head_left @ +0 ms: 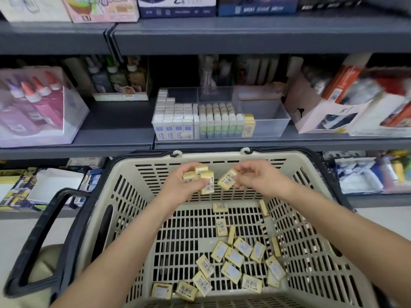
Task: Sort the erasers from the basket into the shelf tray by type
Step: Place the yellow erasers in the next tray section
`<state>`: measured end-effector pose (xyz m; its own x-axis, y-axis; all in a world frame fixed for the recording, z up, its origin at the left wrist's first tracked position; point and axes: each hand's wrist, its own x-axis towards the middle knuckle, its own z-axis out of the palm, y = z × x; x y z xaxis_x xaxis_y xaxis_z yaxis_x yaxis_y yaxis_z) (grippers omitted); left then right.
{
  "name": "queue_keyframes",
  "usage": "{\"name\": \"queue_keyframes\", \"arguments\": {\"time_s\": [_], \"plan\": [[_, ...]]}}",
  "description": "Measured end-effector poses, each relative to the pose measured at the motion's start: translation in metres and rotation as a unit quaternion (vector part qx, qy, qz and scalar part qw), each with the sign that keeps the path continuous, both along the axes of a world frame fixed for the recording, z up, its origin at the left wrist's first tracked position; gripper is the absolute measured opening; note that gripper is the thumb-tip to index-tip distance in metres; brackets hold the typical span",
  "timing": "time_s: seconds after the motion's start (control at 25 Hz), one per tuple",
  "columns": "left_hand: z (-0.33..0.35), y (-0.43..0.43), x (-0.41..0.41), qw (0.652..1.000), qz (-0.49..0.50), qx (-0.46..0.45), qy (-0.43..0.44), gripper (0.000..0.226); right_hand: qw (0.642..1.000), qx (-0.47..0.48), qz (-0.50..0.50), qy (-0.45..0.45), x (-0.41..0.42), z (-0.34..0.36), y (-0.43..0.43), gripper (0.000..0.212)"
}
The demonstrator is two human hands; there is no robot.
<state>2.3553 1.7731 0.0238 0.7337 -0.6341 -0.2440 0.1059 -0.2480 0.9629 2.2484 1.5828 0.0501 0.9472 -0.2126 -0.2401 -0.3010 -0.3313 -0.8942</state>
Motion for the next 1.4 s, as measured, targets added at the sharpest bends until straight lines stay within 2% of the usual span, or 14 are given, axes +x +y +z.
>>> {"name": "queue_keyframes", "arguments": {"time_s": [0.16,0.36,0.44,0.56,0.76,0.88,1.0,1.08,1.12,1.2,1.28,1.4], "plan": [[0.039,-0.031,0.004,0.997,-0.010,-0.050,-0.058,0.034,0.998,-0.012,-0.004,-0.069,-0.001,0.044,-0.035,0.016],[0.063,-0.074,0.023,0.988,0.025,-0.081,-0.125,0.032,0.972,-0.101,-0.154,-0.145,0.037,0.072,-0.097,0.011],[0.059,-0.085,0.027,0.986,0.029,-0.078,-0.143,0.031,0.956,-0.166,-0.200,-0.136,0.057,0.073,-0.118,0.011],[0.049,-0.092,0.033,0.988,0.024,-0.058,-0.144,0.031,0.940,-0.272,-0.175,-0.109,0.083,0.060,-0.130,0.016],[0.045,-0.094,0.041,0.994,0.023,-0.053,-0.090,0.030,0.959,-0.276,-0.065,-0.019,0.108,0.039,-0.128,0.019],[0.046,-0.095,0.040,0.994,0.026,-0.061,-0.081,0.029,0.934,-0.355,0.002,0.029,0.111,0.039,-0.131,0.027],[0.047,-0.095,0.040,0.995,0.016,-0.062,-0.080,0.030,0.921,-0.387,0.024,0.036,0.107,0.043,-0.126,0.030],[0.048,-0.094,0.039,0.995,0.007,-0.063,-0.077,0.030,0.908,-0.418,-0.016,-0.030,0.100,0.049,-0.114,0.028],[0.048,-0.093,0.039,0.995,0.005,-0.062,-0.074,0.029,0.907,-0.410,-0.042,-0.086,0.094,0.052,-0.106,0.025],[0.049,-0.093,0.040,0.995,0.002,-0.063,-0.072,0.030,0.930,-0.330,-0.047,-0.157,0.082,0.059,-0.084,0.020],[0.050,-0.095,0.039,0.995,0.000,-0.079,-0.064,0.031,0.952,-0.270,-0.012,-0.141,0.072,0.060,-0.061,0.017],[0.051,-0.096,0.038,0.995,0.013,-0.085,-0.057,0.031,0.969,-0.220,-0.029,-0.105,0.066,0.055,-0.047,0.013]]}}
